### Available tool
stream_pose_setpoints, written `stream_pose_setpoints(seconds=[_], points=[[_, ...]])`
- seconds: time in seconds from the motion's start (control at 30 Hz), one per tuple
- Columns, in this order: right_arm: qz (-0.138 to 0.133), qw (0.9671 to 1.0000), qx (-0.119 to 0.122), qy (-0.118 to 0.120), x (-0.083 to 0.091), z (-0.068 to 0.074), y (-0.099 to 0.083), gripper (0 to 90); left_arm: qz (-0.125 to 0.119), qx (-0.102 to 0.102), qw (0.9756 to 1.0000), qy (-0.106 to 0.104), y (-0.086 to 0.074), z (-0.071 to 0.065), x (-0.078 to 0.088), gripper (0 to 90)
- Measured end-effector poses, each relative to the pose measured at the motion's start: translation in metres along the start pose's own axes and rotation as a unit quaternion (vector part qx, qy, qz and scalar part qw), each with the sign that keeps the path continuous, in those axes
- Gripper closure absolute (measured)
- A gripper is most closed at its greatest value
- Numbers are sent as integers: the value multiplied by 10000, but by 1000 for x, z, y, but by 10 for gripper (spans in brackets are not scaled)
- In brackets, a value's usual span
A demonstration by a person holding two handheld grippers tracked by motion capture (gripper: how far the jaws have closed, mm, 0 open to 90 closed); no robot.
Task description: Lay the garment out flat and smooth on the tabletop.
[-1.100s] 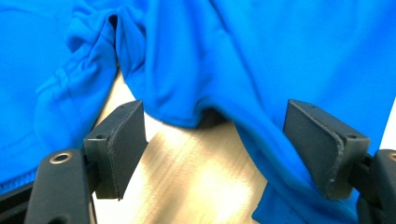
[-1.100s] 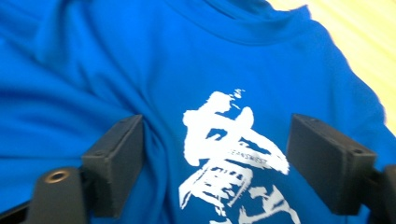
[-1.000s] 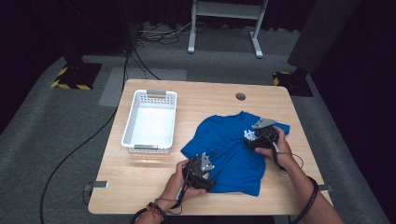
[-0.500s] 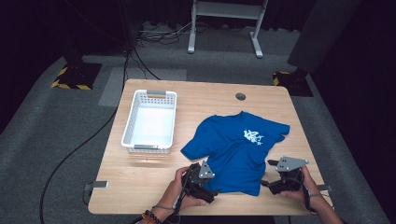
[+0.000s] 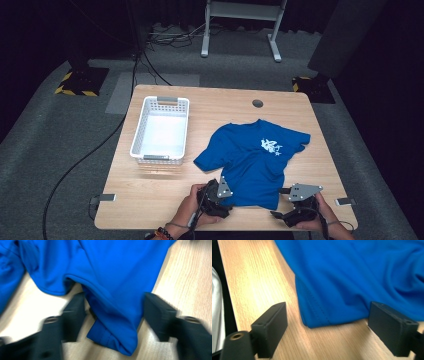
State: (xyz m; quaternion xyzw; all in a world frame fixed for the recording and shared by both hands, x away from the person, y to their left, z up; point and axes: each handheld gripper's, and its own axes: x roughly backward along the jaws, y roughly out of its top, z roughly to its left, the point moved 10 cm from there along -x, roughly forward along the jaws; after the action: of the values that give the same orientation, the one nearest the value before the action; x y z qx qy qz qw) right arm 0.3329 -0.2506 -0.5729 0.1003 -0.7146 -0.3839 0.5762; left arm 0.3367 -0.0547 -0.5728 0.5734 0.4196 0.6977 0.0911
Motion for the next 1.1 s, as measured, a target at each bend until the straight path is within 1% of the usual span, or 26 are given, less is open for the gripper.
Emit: stream_pose_setpoints(seconds=[0.03,0.07,0.1,0.13,0.17,0.2,0.23,0.27,0.33,0.37,0.4,0.43,0.47,0.5,0.53,0.63,0.67,0.73,0.8,0.83,0.87,0.93,1.0,1.03,1.07,1.1], points=[[-41,10000,-42,34,-1,0,1,197,7,-18,10000,-19,0,1,1,442],[-66,9999,-87,17,-1,-1,2,239,6,-26,10000,-11,0,3,1,476],[-85,9999,-112,-19,-1,-3,3,303,-15,-13,10000,10,0,5,1,529],[-82,9998,-153,-75,0,-6,4,375,-46,21,10000,11,1,6,1,587],[-70,9997,-172,-128,0,-9,5,469,-63,29,10000,12,1,7,1,618],[-45,9998,-156,-132,0,-10,7,555,-65,20,10000,34,1,9,2,669],[-27,9998,-131,-161,0,-12,8,622,-69,8,10000,32,1,10,2,722],[-4,9997,-118,-193,-1,-14,9,694,-98,-3,10000,-10,1,10,2,764],[37,9996,-75,-284,-2,-18,11,791,-80,-41,9999,76,1,12,3,810],[25,9995,-62,-314,-1,-19,12,833,-90,-25,9999,71,2,11,4,818],[-13,9996,-66,-285,0,-19,14,846,-141,-48,9999,39,4,11,7,820],[-108,9995,-50,-279,3,-19,17,852,-204,-75,9997,85,7,12,11,822],[-166,9994,-4,-302,6,-19,19,857,-291,-57,9995,83,9,12,15,822],[-221,9992,22,-341,10,-20,22,857,-357,-10,9994,20,12,11,18,821],[-291,9987,37,-407,14,-21,25,857,-425,8,9991,22,14,12,21,820],[-487,9977,14,-479,23,-28,36,856,-529,152,9985,26,17,16,25,803],[-529,9973,5,-502,24,-30,39,857,-532,202,9984,47,17,19,26,801],[-618,9968,-11,-512,25,-35,48,852,-562,342,9978,6,17,23,27,783],[-642,9962,-5,-588,22,-41,57,853,-530,455,9975,117,16,30,26,767],[-632,9962,-16,-597,21,-43,59,852,-525,588,9968,162,15,35,26,729],[-612,9964,-28,-594,17,-47,64,852,-540,666,9962,147,14,38,25,718],[-536,9967,-76,-599,8,-53,69,851,-478,790,9953,297,10,45,24,670],[-439,9969,-100,-645,-2,-60,72,850,-445,786,9951,399,7,50,22,663],[-399,9968,-112,-677,-6,-63,73,837,-431,853,9945,433,6,52,21,619],[-350,9967,-170,-705,-13,-67,74,833,-420,837,9946,442,5,52,21,584],[-318,9967,-194,-722,-18,-71,76,829,-422,825,9946,466,5,52,21,567]])
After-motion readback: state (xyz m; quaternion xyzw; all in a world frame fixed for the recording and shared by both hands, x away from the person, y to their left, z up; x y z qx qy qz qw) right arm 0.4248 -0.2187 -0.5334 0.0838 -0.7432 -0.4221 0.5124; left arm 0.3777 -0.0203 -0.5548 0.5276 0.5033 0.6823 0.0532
